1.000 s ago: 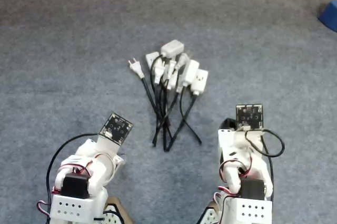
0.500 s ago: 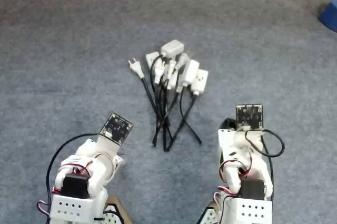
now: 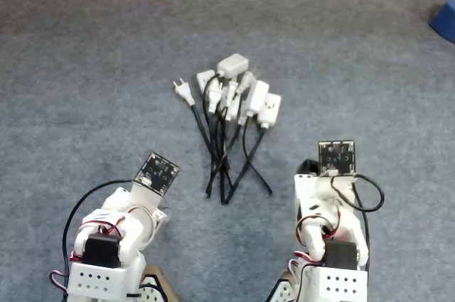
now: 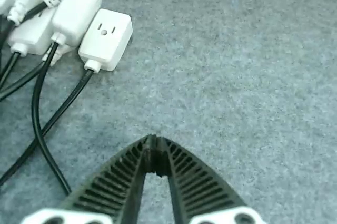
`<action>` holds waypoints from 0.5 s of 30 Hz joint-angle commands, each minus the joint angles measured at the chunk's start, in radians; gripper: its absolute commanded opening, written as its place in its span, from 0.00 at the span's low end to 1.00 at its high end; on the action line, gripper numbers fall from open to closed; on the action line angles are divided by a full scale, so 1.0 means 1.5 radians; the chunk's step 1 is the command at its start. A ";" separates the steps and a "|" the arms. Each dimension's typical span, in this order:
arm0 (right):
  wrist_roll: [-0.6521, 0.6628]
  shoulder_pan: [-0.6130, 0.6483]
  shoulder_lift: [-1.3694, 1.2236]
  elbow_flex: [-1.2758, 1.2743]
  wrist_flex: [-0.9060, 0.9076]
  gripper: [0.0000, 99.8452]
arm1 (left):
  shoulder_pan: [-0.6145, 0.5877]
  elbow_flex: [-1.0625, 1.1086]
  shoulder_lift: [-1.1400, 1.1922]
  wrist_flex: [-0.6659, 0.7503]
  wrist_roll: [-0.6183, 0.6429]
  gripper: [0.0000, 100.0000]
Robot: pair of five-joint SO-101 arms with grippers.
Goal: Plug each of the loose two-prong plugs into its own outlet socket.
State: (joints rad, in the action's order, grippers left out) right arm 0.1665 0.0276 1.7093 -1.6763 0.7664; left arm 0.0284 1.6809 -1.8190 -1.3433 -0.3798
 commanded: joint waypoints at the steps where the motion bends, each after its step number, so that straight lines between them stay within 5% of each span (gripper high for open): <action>1: 0.006 0.006 0.007 -0.096 -0.013 0.01 | -0.007 0.010 0.001 -0.008 -0.006 0.20; 15: 0.002 0.023 0.007 -0.096 -0.013 0.01 | -0.006 0.010 0.001 -0.008 -0.006 0.20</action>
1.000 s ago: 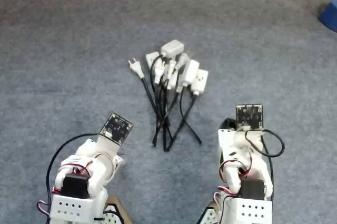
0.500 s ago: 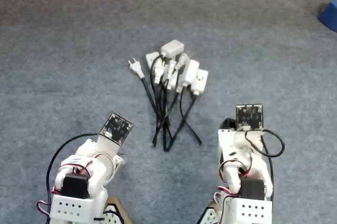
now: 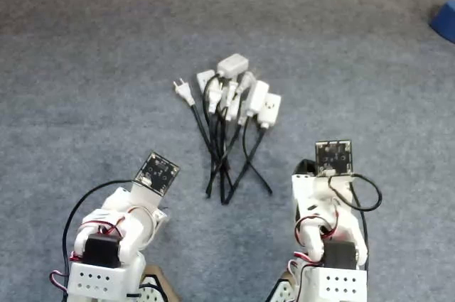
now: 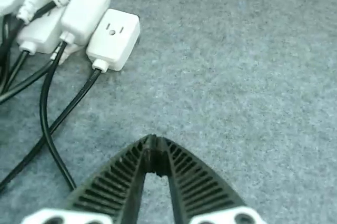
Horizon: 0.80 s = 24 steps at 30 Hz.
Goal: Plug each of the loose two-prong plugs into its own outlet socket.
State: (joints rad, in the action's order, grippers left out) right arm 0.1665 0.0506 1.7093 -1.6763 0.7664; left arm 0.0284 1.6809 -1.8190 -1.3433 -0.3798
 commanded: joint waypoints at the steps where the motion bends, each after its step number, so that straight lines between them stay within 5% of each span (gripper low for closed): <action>1: 0.002 0.008 0.007 -0.096 -0.013 0.01 | -0.006 0.010 0.001 -0.008 -0.006 0.21; 24: 0.003 0.008 0.007 -0.096 -0.013 0.01 | -0.008 0.010 0.001 0.011 -0.006 0.20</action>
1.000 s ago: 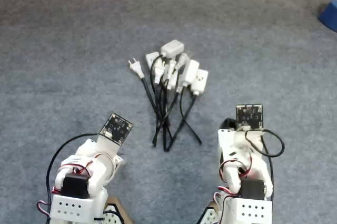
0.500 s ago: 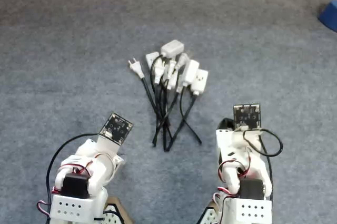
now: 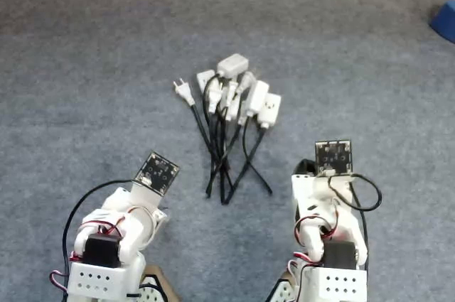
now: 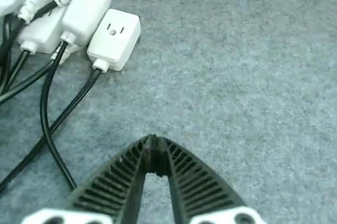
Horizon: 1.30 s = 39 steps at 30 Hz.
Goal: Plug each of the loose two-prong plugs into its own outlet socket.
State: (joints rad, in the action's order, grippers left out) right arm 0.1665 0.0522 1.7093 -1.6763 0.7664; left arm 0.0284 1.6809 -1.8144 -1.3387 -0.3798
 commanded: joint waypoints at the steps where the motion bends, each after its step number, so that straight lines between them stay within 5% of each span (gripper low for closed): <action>1: 0.003 0.007 0.007 -0.096 -0.013 0.01 | -0.008 0.010 -0.003 0.008 -0.006 0.21; 11: 0.007 0.007 0.009 -0.096 0.015 0.01 | -0.013 0.007 -0.004 0.026 -0.010 0.21; 15: 0.081 0.007 0.012 -0.062 0.115 0.01 | -0.109 -0.025 -0.004 0.080 -0.078 0.20; 20: 0.086 0.007 0.007 0.022 0.187 0.01 | -0.157 -0.049 -0.004 0.160 -0.052 0.20; 29: 0.086 -0.039 0.006 0.130 0.205 0.11 | -0.157 -0.251 0.006 0.116 -0.045 0.21; 33: 0.087 -0.101 -0.009 0.269 0.247 0.11 | -0.156 -0.362 0.107 0.082 -0.044 0.21; 39: 0.088 -0.073 -0.227 0.516 0.417 0.11 | -0.099 -0.603 0.418 0.035 0.030 0.20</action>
State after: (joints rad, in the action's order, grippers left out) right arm 0.2846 -0.0767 1.5543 -1.0978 1.2927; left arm -0.1834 0.9843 -1.4200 -1.2329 -0.3905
